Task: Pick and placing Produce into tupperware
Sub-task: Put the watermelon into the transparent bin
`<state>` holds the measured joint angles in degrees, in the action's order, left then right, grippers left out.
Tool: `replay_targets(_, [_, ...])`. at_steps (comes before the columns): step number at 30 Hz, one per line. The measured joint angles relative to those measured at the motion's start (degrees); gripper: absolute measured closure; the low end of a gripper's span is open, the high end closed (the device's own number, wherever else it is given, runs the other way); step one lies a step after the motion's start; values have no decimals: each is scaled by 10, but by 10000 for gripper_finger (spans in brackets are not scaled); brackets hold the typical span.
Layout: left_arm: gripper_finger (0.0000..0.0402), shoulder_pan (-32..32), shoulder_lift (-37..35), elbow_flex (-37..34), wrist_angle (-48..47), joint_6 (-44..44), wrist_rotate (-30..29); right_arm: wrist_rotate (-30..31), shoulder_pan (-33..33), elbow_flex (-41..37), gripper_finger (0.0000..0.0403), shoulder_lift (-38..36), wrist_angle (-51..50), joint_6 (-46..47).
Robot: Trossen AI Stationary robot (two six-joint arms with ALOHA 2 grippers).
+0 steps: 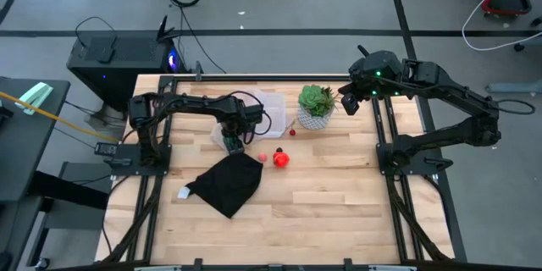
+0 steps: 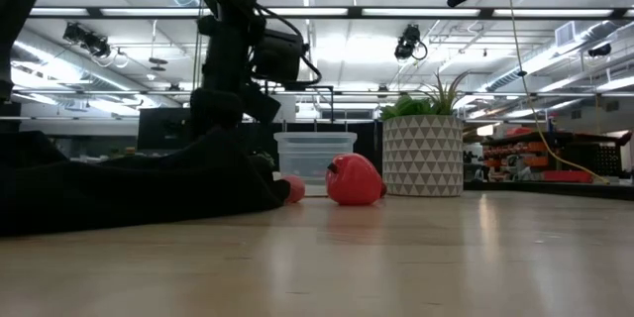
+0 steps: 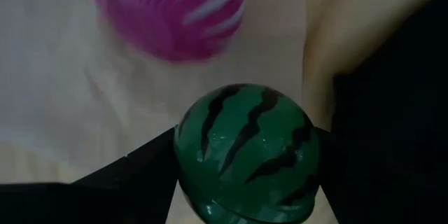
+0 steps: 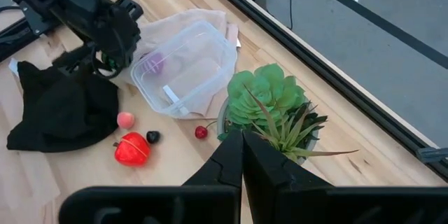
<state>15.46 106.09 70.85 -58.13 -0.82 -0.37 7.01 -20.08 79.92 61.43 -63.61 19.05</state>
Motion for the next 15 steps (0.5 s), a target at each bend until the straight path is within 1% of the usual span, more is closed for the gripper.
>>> replay_targets(3, [99,6,-18,0,-21,0,0,0,0,0,387,0,0,-1])
replay_targets(8, [93,24,-58,14,-23,0,0,0,0,0,387,0,0,-8])
replay_targets(11, [93,36,-81,50,-23,0,0,0,0,0,387,0,0,-8])
replay_targets(15, [98,51,-93,127,-14,0,0,0,0,0,387,0,0,-8])
